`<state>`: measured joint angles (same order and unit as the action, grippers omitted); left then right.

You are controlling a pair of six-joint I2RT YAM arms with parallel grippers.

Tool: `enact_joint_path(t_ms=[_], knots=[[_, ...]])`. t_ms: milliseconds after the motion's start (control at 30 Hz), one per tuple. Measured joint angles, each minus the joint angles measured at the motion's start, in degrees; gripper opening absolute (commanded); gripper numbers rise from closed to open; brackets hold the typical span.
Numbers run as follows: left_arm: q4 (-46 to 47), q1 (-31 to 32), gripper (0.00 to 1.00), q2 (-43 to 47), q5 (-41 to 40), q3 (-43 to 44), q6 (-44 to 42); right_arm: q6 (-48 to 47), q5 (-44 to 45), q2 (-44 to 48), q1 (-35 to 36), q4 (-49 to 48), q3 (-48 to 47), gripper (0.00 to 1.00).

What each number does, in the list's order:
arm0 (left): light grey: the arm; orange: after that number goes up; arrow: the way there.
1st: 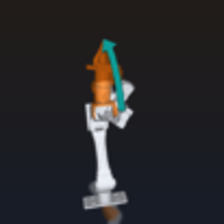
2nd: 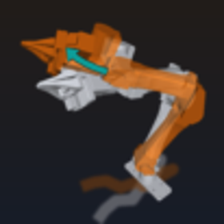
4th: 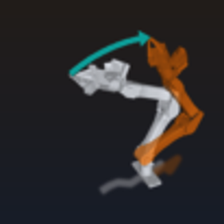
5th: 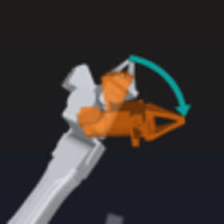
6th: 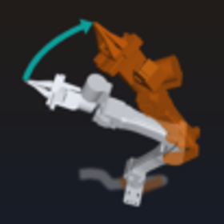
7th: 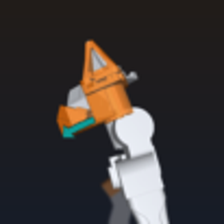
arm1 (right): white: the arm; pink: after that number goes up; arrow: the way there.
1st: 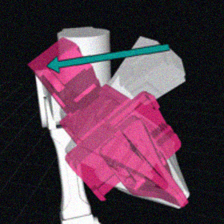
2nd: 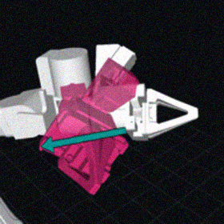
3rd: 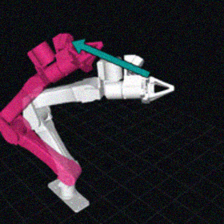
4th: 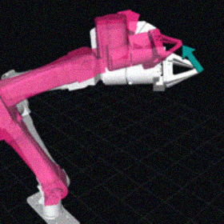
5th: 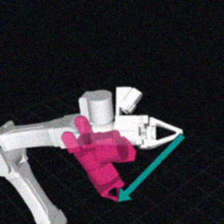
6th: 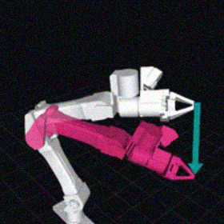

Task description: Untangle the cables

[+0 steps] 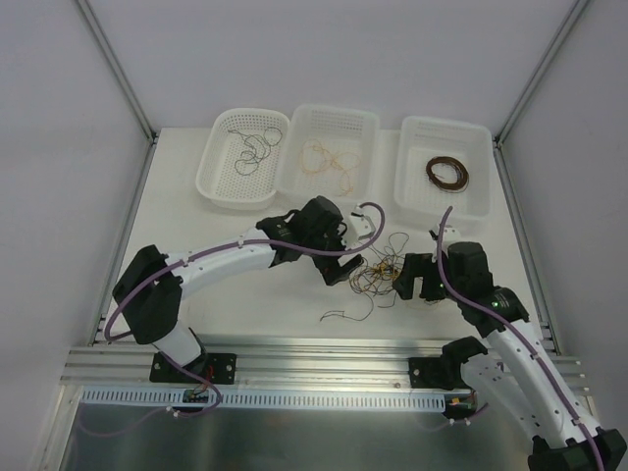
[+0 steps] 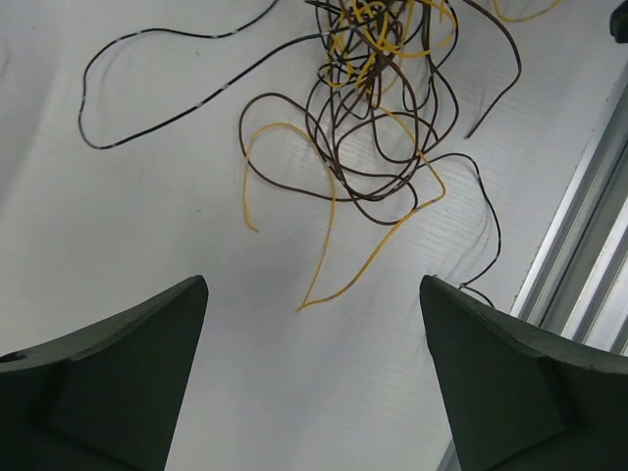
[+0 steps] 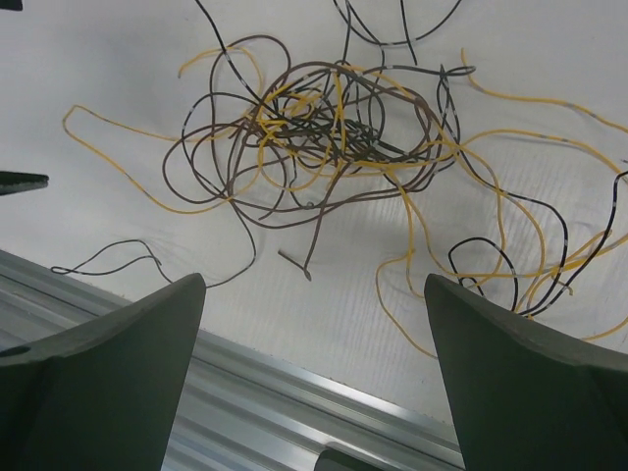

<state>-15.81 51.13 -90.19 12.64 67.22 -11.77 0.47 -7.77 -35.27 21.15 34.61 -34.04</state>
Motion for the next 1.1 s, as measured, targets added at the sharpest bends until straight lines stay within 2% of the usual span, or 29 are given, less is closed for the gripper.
enact_joint_path(t_ms=[67, 167, 200, 300, 333, 433, 467, 500, 700, 900, 1033, 1100], knots=[[0.3, 1.6, 0.86, -1.6, -0.8, 0.0, -1.6, 0.7, 0.5, 0.0, 0.0, -0.4, 1.2, 1.00], [0.5, 3.1, 0.75, -4.2, -1.2, 0.1, -3.1, 1.7, 1.7, -0.1, 0.0, -0.9, 2.2, 0.99], [0.5, 3.4, 0.67, -5.1, -1.2, 0.1, -3.5, 2.0, 2.2, -0.2, 0.0, -1.2, 2.3, 1.00], [0.5, 3.7, 0.54, -7.2, -1.4, 0.1, -4.1, 2.9, 3.5, -0.5, 0.0, -2.3, 2.9, 1.00], [0.4, 3.7, 0.40, -7.6, -1.4, 0.1, -4.1, 3.3, 4.0, -0.5, 0.0, -2.7, 3.2, 1.00], [0.5, 3.6, 0.16, -7.8, -1.4, 0.1, -3.7, 4.5, 5.0, -1.2, 0.0, -4.4, 4.2, 0.99], [0.6, 3.7, 0.05, -7.8, -1.4, 0.0, -3.4, 4.9, 5.4, -1.7, 0.0, -5.2, 4.6, 1.00], [0.9, 3.7, 0.00, -7.6, -1.4, -0.3, -3.1, 5.4, 5.6, -2.4, 0.0, -6.0, 4.9, 1.00], [0.6, 3.7, 0.00, -2.1, -1.4, -4.6, -1.2, 8.4, 6.3, -9.0, 0.3, -11.7, 5.6, 1.00], [0.6, 4.1, 0.00, 9.1, -1.4, -7.8, 0.9, 11.1, 9.1, -18.9, 2.7, -19.9, 5.8, 0.93], [0.5, 4.0, 0.00, 17.5, -3.2, -9.6, 2.9, 12.7, 10.6, -26.7, 3.1, -25.1, 5.8, 0.78], [0.5, 4.0, 0.00, 21.5, -4.1, -10.6, 4.0, 13.2, 11.1, -29.3, 3.2, -26.7, 5.8, 0.65]])
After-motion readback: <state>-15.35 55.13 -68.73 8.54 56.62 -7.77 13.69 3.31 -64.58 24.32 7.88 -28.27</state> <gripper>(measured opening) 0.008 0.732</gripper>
